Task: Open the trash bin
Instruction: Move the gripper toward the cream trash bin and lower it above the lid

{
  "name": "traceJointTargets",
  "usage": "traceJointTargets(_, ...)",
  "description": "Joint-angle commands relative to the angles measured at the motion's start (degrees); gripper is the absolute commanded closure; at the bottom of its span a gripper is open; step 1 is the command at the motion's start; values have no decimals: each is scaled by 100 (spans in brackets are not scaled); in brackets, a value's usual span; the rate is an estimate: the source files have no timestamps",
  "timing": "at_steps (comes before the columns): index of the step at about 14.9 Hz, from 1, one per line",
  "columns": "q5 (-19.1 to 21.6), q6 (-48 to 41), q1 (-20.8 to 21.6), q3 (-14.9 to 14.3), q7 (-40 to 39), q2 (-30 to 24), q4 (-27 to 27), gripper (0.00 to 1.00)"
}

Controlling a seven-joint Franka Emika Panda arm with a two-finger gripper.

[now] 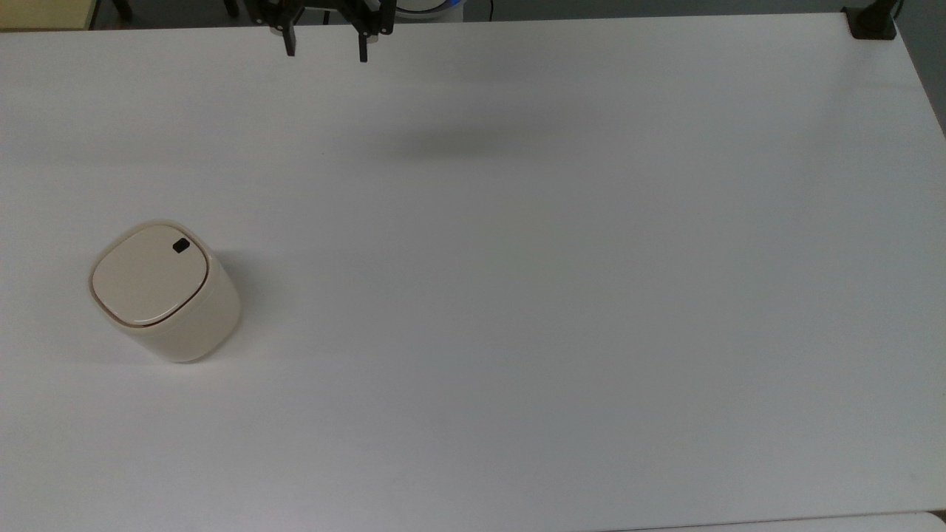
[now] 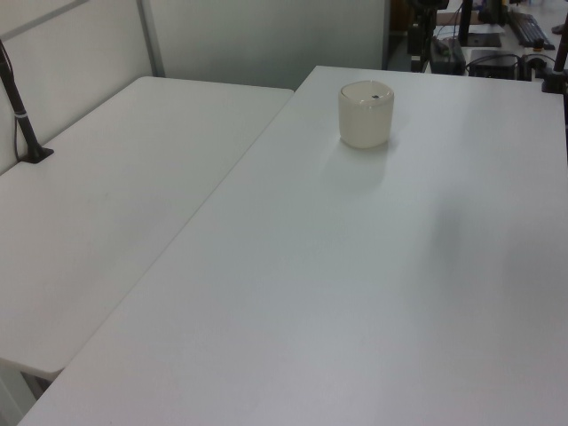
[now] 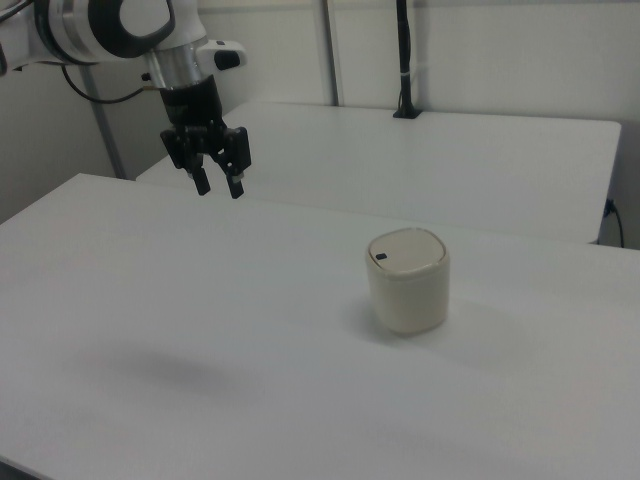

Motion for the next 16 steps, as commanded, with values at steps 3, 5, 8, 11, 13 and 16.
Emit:
traceJointTargets(3,132,-65,28,-19,-62,-58,-90,91)
traceJointTargets(5,158,-38,11,-19,-27,-5,-63,92)
traceJointTargets(8,325,294,-42,-89,-19,48,-46,92)
traceJointTargets(11,325,812,-375,-107,305,354,-37,92)
traceJointTargets(13,325,1357,-604,-107,473,504,-37,92)
traceJointTargets(16,299,2113,-876,-107,763,864,-37,92)
